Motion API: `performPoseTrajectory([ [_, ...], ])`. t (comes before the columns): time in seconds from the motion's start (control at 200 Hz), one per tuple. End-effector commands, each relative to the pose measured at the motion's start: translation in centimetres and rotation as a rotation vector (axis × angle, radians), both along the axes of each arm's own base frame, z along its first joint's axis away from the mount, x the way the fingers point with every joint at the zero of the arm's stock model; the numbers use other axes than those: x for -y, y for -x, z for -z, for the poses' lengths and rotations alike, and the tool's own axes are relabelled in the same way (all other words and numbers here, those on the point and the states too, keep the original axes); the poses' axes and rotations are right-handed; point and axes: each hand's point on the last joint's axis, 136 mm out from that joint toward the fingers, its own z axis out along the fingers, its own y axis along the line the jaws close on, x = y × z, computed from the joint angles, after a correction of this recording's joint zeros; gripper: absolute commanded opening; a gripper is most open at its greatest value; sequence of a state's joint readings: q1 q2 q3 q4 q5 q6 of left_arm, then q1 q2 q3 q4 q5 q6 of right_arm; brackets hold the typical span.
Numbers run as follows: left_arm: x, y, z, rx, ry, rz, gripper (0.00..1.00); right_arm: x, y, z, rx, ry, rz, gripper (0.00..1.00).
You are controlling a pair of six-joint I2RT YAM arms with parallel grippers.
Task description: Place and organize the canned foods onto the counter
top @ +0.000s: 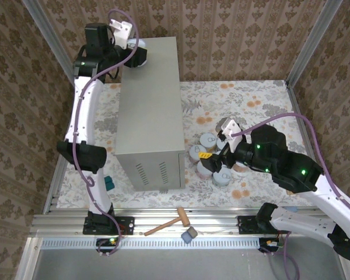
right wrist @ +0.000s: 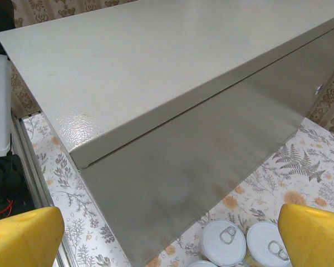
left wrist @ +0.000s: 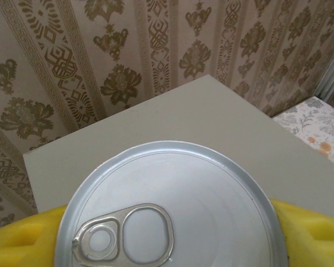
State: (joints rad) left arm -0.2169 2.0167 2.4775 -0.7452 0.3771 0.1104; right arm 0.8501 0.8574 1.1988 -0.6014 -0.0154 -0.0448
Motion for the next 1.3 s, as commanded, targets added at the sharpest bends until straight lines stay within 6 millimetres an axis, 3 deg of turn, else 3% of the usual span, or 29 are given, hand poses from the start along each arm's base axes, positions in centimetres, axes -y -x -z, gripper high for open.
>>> performPoseTrajectory([
  [0.0, 0.6, -0.5, -4.5, 0.155, 0.063, 0.03, 0.65, -0.4, -0.2, 0.2, -0.004, -0.017, 0.007, 1.0],
  [0.375, 0.4, -4.2, -2.6, 0.148, 0.097, 0.002, 0.67, 0.0, -0.6, 1.3, -0.017, 0.002, 0.04, 1.0],
  [0.565, 0.1, -4.9, -1.9, 0.128, 0.119, 0.003, 0.7, -0.1, -0.9, 1.4, -0.012, 0.01, 0.046, 1.0],
  [0.88, 0.3, -4.8, -2.0, 0.128, 0.127, 0.022, 0.82, -0.6, -1.3, 1.4, -0.02, 0.025, 0.045, 1.0],
  [1.14, 0.2, -3.8, -4.0, 0.163, 0.147, 0.03, 1.0, -0.1, -1.2, 1.0, -0.017, 0.01, 0.063, 1.0],
  [1.295, 0.0, -1.9, -5.9, 0.181, 0.155, 0.043, 1.0, 0.0, -1.3, 0.6, -0.016, -0.001, 0.07, 1.0],
])
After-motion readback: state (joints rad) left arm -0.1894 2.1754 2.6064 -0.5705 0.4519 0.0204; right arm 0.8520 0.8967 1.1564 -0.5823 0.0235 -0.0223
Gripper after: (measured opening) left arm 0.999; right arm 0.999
